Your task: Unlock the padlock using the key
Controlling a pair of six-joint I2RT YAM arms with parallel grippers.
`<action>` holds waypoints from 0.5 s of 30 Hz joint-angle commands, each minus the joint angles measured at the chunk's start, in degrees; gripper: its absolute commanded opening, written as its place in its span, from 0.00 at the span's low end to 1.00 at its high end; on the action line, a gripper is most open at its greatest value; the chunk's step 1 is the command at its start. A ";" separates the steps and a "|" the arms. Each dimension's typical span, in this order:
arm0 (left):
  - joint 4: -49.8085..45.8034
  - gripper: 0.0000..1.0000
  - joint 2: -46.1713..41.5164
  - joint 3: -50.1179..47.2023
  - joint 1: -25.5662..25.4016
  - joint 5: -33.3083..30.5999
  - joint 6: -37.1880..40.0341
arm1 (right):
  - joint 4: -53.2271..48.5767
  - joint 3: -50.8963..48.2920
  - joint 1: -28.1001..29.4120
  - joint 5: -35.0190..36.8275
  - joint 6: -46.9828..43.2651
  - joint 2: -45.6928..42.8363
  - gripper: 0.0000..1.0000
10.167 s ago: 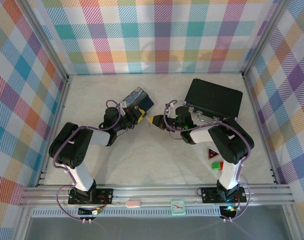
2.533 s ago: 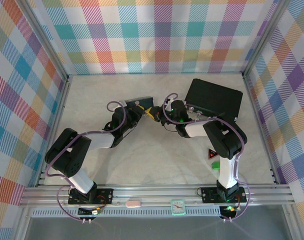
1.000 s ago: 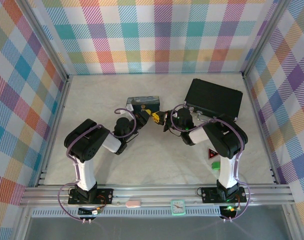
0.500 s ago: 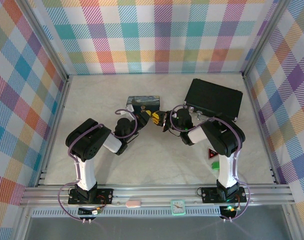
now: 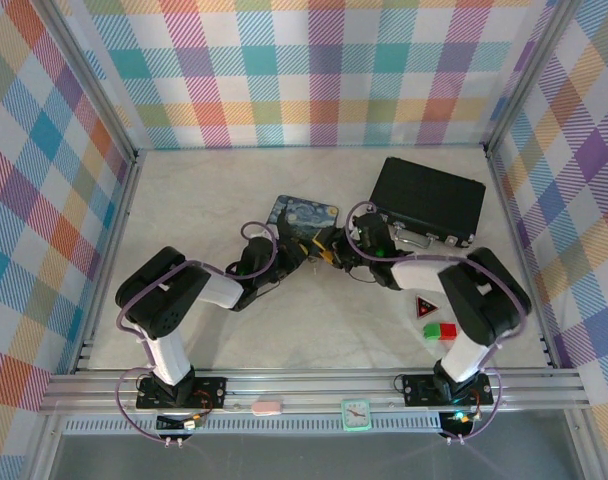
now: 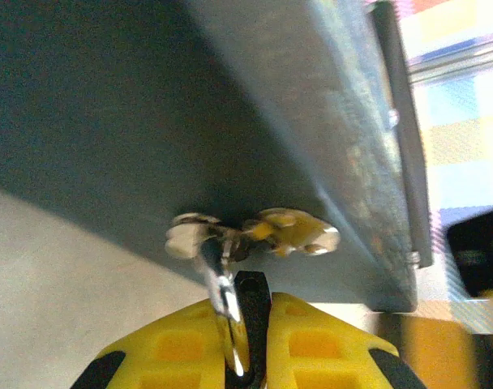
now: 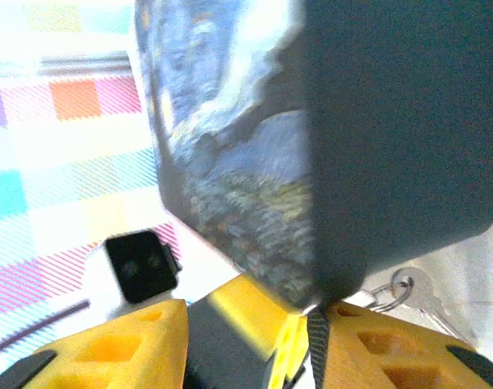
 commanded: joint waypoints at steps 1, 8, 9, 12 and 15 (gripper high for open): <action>-2.98 0.00 2.08 1.76 -0.52 1.48 1.36 | -16.60 2.83 -0.21 4.98 -17.96 -4.44 0.43; -3.78 0.23 1.41 -0.07 -0.53 0.41 -0.56 | -33.28 10.63 5.81 11.34 -36.45 -7.28 0.44; -4.58 0.32 0.19 -0.73 -0.48 -0.10 -0.77 | -35.13 11.87 6.76 12.03 -38.34 -6.98 0.44; -8.30 0.49 -4.59 -3.05 0.14 -1.48 -1.36 | -40.24 16.15 9.57 13.99 -43.74 -5.36 0.45; -14.27 0.57 -10.86 -4.89 2.14 -1.84 -1.47 | -45.06 20.49 12.56 16.22 -48.52 -2.83 0.51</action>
